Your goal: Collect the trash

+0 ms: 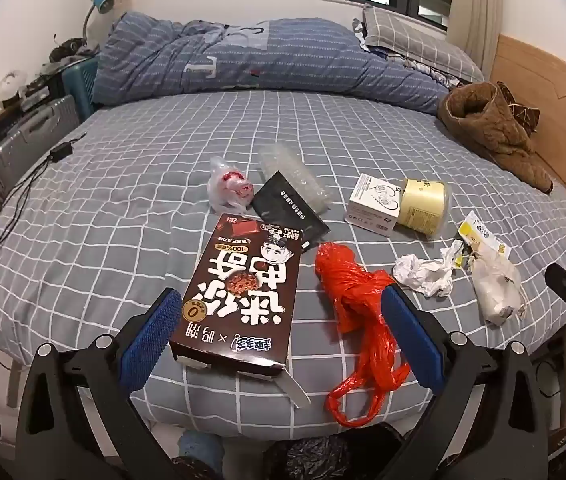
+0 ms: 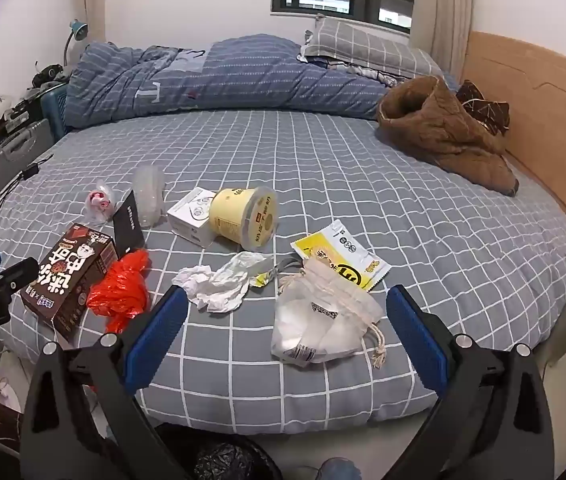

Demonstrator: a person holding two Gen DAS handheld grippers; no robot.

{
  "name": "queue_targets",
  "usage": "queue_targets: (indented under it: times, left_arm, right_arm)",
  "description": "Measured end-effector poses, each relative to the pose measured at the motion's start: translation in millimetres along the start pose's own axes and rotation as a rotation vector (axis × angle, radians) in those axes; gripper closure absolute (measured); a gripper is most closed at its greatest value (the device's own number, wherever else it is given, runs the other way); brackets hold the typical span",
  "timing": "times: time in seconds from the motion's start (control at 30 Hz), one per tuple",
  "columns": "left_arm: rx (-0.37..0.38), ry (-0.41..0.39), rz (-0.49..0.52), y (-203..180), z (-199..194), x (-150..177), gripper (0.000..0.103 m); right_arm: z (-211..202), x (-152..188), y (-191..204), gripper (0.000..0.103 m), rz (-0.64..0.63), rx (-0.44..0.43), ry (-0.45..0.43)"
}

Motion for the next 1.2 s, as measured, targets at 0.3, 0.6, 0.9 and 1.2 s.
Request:
queue_targets:
  times: [0.3,0.6,0.9,1.2]
  left_arm:
    - [0.001,-0.014,0.004,-10.3,-6.4,-6.5,0.006]
    - [0.045,-0.024,-0.017,-2.8,0.2,0.0,0.006]
    - [0.027,-0.026,-0.011,-2.3,0.0,0.2,0.006]
    - [0.022,-0.024,-0.012,-0.7,1.4,1.1,0.006]
  right_arm:
    - [1.6,0.5,-1.4,0.007,0.004,0.0,0.008]
    - [2.8,0.3,-2.1,0.007,0.016,0.007,0.003]
    - [3.6,1.3,-0.6,0.007,0.013,0.004,0.005]
    - [3.9,2.5,0.6,0.007,0.014,0.003,0.004]
Point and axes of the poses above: each gripper's, at about its wrist camera, not at the fingertips, and z roughly the way its jaws point, y to its left, x to its underside, the point moved 6 cm from there along z, roughly the way its jaws point, and after that the axes turned 14 degrees about z, right-handed, at the moved point
